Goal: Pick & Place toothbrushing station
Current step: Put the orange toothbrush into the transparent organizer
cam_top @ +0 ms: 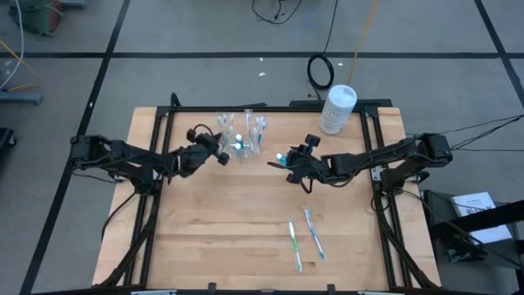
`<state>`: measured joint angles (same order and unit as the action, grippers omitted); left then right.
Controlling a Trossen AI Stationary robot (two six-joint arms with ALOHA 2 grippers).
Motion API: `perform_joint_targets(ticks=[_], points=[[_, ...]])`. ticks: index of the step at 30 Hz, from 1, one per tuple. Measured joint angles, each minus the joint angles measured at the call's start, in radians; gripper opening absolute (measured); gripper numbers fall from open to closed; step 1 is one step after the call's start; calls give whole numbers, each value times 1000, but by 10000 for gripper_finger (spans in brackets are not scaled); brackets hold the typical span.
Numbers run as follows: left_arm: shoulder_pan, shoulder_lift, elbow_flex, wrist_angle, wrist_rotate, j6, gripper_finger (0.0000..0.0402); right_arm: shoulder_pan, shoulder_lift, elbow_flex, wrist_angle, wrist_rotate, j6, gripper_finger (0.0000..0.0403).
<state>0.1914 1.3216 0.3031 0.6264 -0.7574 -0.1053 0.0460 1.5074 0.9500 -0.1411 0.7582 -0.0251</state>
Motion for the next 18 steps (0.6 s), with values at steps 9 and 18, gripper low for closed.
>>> perform_joint_targets(ticks=[9, 18], points=[[26, 0, 0, -42, 22, -113, 5, 0, 0, -75, 219, 0, -222, 100], [21, 0, 0, -33, 54, -96, 92, -6, 0, -136, 401, -31, -222, 102]])
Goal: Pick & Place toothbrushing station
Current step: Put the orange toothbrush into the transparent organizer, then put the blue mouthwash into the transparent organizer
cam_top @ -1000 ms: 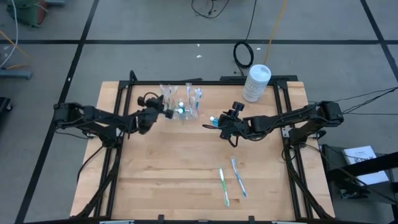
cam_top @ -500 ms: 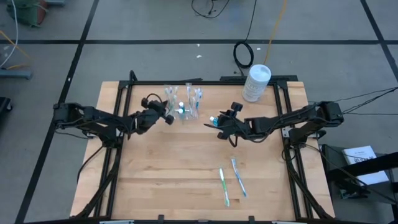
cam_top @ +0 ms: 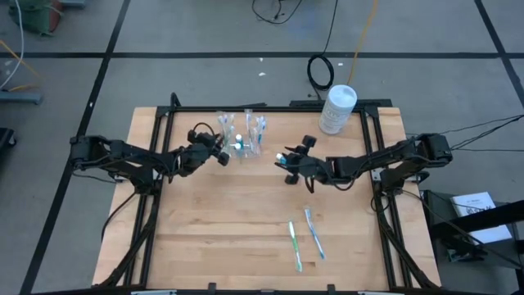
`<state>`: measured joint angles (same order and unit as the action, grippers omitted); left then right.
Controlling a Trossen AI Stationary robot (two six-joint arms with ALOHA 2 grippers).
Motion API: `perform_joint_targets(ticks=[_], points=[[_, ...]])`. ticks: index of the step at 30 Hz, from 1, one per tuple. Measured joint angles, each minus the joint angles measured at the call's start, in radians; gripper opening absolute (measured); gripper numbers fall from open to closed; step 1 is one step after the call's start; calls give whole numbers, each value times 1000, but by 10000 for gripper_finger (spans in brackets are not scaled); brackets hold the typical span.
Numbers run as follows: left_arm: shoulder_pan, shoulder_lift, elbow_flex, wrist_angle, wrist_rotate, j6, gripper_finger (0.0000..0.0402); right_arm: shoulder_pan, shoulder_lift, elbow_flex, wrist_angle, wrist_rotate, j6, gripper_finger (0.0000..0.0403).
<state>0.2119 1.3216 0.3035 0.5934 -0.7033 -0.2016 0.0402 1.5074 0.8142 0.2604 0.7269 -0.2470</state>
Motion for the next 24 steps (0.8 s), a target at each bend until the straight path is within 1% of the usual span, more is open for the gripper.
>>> perform_joint_targets(ticks=[1, 3, 5, 7, 10, 12, 14, 18, 21, 23, 24], points=[[0, 0, 0, 0, 0, -1, 105, -5, 0, -6, 1, -30, 4, 104], [-5, -4, 0, -3, 0, -2, 129, -24, 0, -14, -1, -124, 50, 114], [-20, -30, -1, -9, 0, -3, 151, -49, 0, -15, -6, -222, 111, 131], [-43, -66, -1, -8, 4, -3, 169, -73, 0, -15, -27, -294, 157, 150], [-83, -118, -1, -8, 4, 11, 186, -101, 0, -15, -102, -339, 230, 176], [-106, -161, -1, -2, 3, 36, 190, -113, 0, -17, -163, -340, 282, 191], [-126, -202, -1, 0, 2, 60, 190, -119, 12, -39, -161, -339, 314, 205], [-158, -258, -1, 0, 0, 62, 191, -129, 29, -135, -48, -361, 339, 231], [-180, -286, -1, 3, 1, 61, 191, -148, 42, -210, 136, -414, 349, 248], [-190, -290, 0, 6, 7, 48, 191, -160, 47, -271, 257, -424, 373, 255], [-195, -290, 0, 6, 15, 43, 191, -167, 55, -289, 315, -445, 375, 257]])
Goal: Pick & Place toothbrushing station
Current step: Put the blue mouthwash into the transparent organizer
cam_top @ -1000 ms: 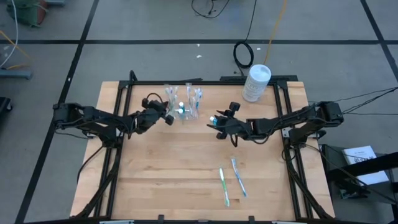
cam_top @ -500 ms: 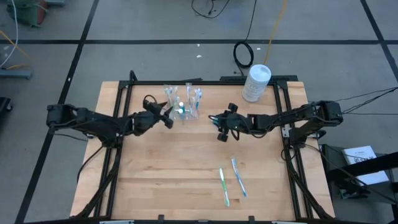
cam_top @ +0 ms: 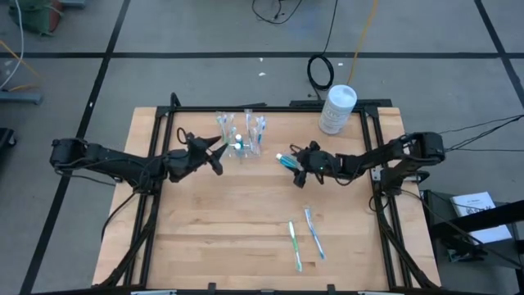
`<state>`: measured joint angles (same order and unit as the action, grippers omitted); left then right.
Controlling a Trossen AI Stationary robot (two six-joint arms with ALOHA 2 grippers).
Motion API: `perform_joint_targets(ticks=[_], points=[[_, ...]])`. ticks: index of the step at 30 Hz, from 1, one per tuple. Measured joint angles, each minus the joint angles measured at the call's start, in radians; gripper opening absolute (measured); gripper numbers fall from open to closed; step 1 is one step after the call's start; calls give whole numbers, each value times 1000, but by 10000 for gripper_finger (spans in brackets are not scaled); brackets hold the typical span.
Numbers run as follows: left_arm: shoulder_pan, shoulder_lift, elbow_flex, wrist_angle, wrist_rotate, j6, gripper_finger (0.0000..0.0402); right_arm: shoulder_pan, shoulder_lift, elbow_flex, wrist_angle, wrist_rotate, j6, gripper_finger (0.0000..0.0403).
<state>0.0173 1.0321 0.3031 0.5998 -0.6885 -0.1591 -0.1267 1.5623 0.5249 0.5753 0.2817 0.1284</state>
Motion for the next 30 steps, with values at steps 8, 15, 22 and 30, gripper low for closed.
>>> perform_joint_targets(ticks=[8, 15, 22, 30], points=[[-26, 0, 0, 19, 20, -29, 191, -19, 168, -7, 112, 9, 1, 253], [-47, 0, 0, 24, 40, -46, 191, -38, 288, -6, 182, 59, 46, 245], [-74, 0, 0, 25, 99, -60, 191, -42, 298, -7, 208, 9, 40, 177], [-86, 0, 0, 25, 357, -52, 191, -23, 305, -11, 360, -84, -80, 147]])
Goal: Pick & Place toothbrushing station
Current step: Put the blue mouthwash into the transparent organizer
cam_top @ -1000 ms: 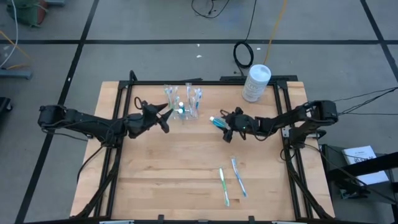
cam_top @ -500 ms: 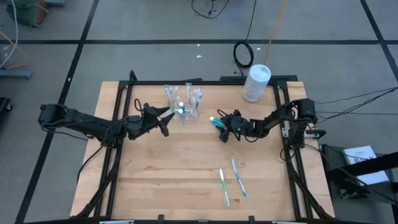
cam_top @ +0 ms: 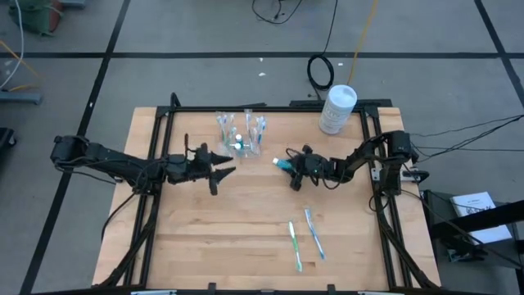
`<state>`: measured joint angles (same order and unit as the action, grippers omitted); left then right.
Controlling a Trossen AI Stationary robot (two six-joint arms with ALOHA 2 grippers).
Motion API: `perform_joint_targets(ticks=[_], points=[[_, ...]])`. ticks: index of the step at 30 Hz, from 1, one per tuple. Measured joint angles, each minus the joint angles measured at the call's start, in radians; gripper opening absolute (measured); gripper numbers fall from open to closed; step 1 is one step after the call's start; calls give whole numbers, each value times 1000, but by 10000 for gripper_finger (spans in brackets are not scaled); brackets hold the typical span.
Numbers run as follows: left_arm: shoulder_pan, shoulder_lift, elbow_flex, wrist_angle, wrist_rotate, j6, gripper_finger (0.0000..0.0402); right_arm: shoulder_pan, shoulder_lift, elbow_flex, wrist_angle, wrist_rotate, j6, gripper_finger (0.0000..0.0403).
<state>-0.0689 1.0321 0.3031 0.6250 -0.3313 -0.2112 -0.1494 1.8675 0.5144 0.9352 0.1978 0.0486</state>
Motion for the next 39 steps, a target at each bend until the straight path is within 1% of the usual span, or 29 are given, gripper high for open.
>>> perform_joint_targets(ticks=[2, 4, 7, 9, 10, 12, 14, 16, 19, 21, 25, 32, 39], points=[[0, 0, 0, 9, 59, 0, 191, 28, 2, -2, 69, -57, -52, 153], [-1, 9, 0, 40, 89, 1, 191, 57, -1, 1, 161, -117, -103, 159], [-1, 32, 2, 96, 96, -1, 191, 102, -2, 7, 287, -178, -164, 161], [-1, 54, 12, 114, 104, -14, 191, 134, -2, 37, 317, -218, -205, 157], [-1, 69, 22, 114, 113, -47, 191, 152, -2, 55, 319, -226, -230, 156], [0, 104, 40, 109, 147, -177, 191, 183, -2, 89, 297, -222, -289, 155], [1, 153, 65, 105, 195, -297, 191, 215, -2, 128, 235, -176, -370, 156], [-3, 207, 88, 94, 222, -363, 191, 247, -2, 166, 149, -95, -462, 158], [-20, 295, 125, 62, 222, -425, 191, 287, -2, 206, 53, 74, -573, 156], [-28, 347, 146, 36, 204, -439, 191, 301, -3, 218, 37, 154, -611, 155], [-31, 409, 180, 5, 127, -452, 191, 304, -3, 217, 27, 167, -621, 159], [-30, 423, 195, -2, 122, -523, 191, 304, -3, 217, 35, 168, -614, 157], [-30, 423, 194, 5, 122, -591, 191, 287, -3, 217, 95, 168, -611, 159]])
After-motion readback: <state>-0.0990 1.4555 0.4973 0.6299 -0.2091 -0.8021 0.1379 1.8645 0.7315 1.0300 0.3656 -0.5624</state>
